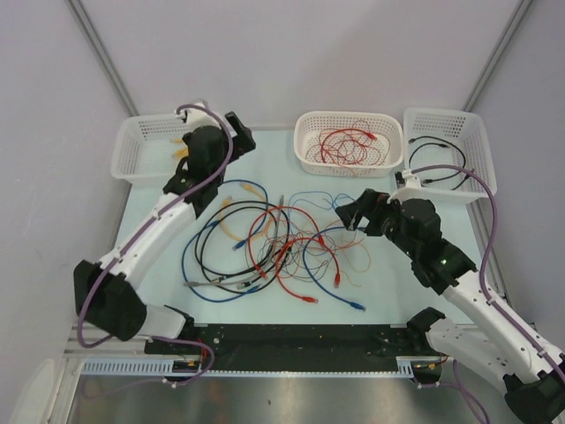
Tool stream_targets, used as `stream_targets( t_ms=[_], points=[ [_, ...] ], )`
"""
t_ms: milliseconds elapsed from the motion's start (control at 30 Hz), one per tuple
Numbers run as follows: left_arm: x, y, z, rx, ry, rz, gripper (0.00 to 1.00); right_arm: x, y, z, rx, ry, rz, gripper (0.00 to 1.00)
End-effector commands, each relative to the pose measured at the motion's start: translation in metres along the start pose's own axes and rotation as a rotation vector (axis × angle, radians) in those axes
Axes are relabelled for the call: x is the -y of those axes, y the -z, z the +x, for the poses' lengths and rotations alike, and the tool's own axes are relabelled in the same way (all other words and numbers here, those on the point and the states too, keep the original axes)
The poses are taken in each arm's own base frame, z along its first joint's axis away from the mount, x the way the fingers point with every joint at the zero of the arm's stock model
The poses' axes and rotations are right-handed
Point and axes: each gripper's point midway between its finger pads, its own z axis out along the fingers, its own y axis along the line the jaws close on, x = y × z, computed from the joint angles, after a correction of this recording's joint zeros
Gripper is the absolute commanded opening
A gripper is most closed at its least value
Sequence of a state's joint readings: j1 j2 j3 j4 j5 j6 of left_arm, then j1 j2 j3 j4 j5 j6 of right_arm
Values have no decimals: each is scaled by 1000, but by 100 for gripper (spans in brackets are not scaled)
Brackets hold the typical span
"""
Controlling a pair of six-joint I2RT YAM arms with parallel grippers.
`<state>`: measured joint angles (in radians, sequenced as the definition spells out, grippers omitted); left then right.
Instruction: Untangle the cables
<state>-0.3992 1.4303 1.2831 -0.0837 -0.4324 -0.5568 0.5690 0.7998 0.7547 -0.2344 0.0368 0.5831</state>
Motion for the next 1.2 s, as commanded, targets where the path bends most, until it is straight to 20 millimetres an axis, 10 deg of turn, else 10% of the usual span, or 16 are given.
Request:
stream_targets(
  t_ms=[0,167,367,567,867,1167],
  points=[
    [21,33,42,-112,-46,173,99,1,8,-1,7,2,6,98],
    [4,47,138,-423,-183,165,90,9,12,7,-21,8,38,98],
    [3,83,203,-589,-261,229,69,8,15,16,-41,-1,36,97],
    [3,109,201,-565,-252,251,99,8,16,23,-60,13,48,96],
    [-17,141,131,-371,-216,220,99,2,43,-38,135,118,75,98],
    [-26,162,114,-300,-95,246,100,-1,67,-92,291,189,153,100]
  ],
)
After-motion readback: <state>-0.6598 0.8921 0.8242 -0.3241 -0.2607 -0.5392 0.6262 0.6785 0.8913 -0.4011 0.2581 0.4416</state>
